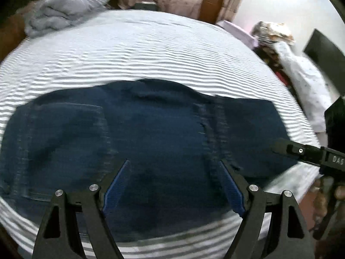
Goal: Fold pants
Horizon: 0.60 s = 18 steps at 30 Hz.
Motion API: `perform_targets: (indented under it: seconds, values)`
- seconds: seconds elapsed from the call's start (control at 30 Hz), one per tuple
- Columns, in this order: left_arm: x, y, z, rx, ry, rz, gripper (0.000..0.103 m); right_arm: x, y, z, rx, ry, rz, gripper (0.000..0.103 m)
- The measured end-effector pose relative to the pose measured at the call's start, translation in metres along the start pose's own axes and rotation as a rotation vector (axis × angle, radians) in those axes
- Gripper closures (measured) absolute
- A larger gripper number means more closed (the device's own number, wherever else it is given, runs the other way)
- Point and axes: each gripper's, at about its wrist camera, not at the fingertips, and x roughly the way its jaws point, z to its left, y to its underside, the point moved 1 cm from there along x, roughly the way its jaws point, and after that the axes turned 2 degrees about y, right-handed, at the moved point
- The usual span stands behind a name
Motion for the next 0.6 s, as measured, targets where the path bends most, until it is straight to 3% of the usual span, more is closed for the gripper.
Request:
perform_targets:
  seconds: [0.13,0.23,0.37,0.6]
  values:
    - [0.022,0.008,-0.019,-0.079,0.182,0.13,0.021,-0.026,0.015,-0.019,0.063,-0.011,-0.041,0.052]
    - [0.046,0.018,-0.021,-0.21,0.256,0.226,0.021,-0.032,0.028,-0.033,0.122,-0.042,-0.039,0.052]
    - [0.065,0.021,-0.019,-0.306,0.283,0.279,0.021,-0.024,0.045,-0.051,0.245,-0.145,-0.017,0.052]
    - [0.079,0.007,-0.038,-0.391,0.365,0.316,0.02,0.003,0.061,-0.076,0.407,-0.22,0.001,0.052]
